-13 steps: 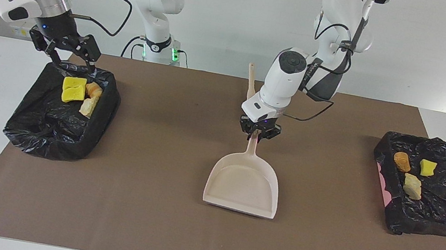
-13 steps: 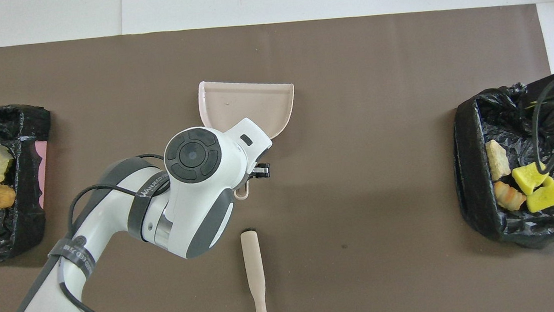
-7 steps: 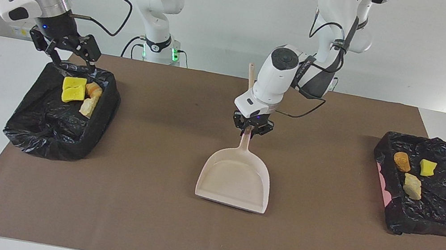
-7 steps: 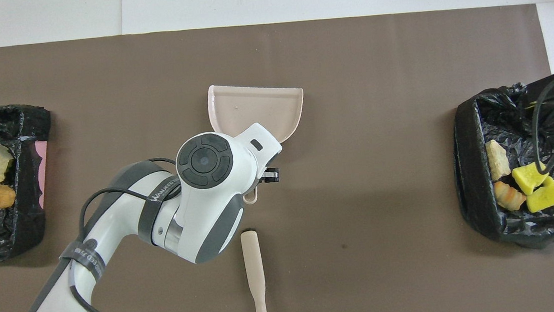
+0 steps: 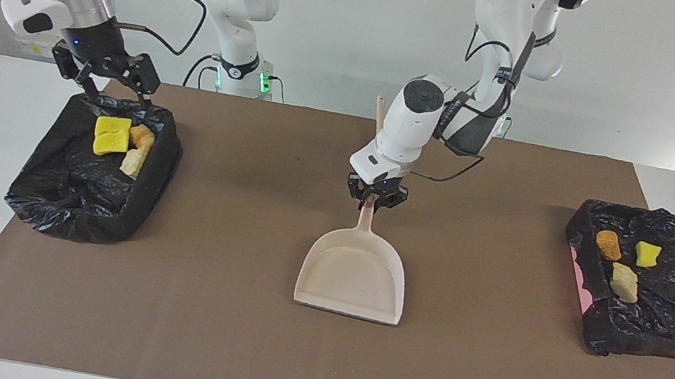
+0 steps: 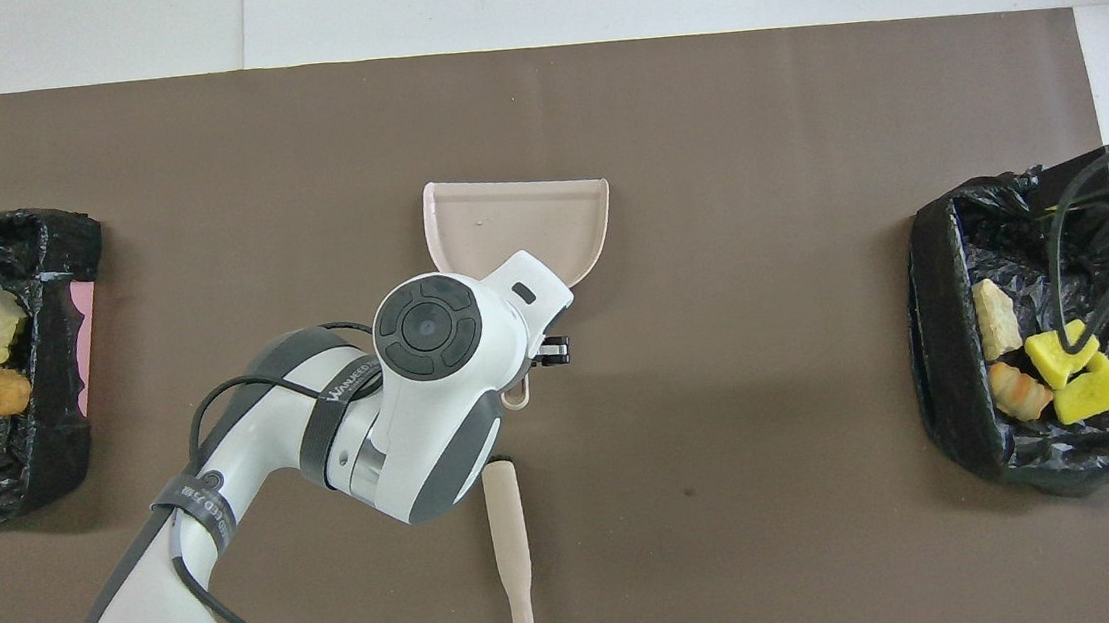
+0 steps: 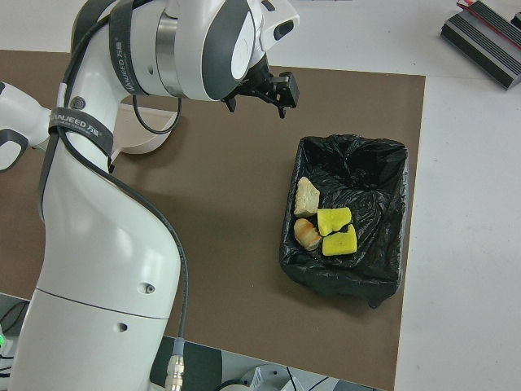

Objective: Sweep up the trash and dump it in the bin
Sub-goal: 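Bring the empty dustpan back and set it mid-table with the left gripper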

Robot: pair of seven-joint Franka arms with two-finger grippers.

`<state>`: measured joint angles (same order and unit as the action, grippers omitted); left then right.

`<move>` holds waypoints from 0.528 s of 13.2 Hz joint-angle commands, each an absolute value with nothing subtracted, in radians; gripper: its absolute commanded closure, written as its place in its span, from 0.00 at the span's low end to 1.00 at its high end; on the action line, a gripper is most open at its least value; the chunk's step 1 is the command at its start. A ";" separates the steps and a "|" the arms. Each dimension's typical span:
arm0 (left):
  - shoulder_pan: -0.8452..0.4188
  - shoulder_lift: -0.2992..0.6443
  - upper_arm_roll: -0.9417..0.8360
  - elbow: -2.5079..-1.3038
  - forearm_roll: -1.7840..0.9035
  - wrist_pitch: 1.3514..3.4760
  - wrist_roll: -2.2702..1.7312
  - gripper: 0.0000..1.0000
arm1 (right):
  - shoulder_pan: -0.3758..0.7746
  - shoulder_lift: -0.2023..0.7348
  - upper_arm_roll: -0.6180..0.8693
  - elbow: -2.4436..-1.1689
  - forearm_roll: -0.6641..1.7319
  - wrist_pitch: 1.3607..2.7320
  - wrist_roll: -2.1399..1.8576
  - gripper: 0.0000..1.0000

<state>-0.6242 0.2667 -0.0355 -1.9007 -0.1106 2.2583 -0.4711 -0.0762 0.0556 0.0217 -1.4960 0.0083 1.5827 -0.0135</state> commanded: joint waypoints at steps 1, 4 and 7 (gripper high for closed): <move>-0.649 0.252 -0.018 -1.948 -0.137 2.295 -0.474 1.00 | -0.081 0.044 0.028 -1.505 0.008 1.572 -0.015 0.00; -0.649 0.252 -0.017 -1.950 -0.138 2.316 -0.480 0.42 | -0.081 0.044 0.028 -1.505 0.008 1.572 -0.015 0.00; -0.647 0.252 -0.017 -1.950 -0.138 2.307 -0.482 0.00 | -0.081 0.044 0.028 -1.505 0.008 1.572 -0.015 0.00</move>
<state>-0.6245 0.2668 -0.0361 -1.9249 -0.1181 2.2876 -0.4751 -0.0760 0.0556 0.0217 -1.4960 0.0083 1.5827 -0.0135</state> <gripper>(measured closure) 0.392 0.000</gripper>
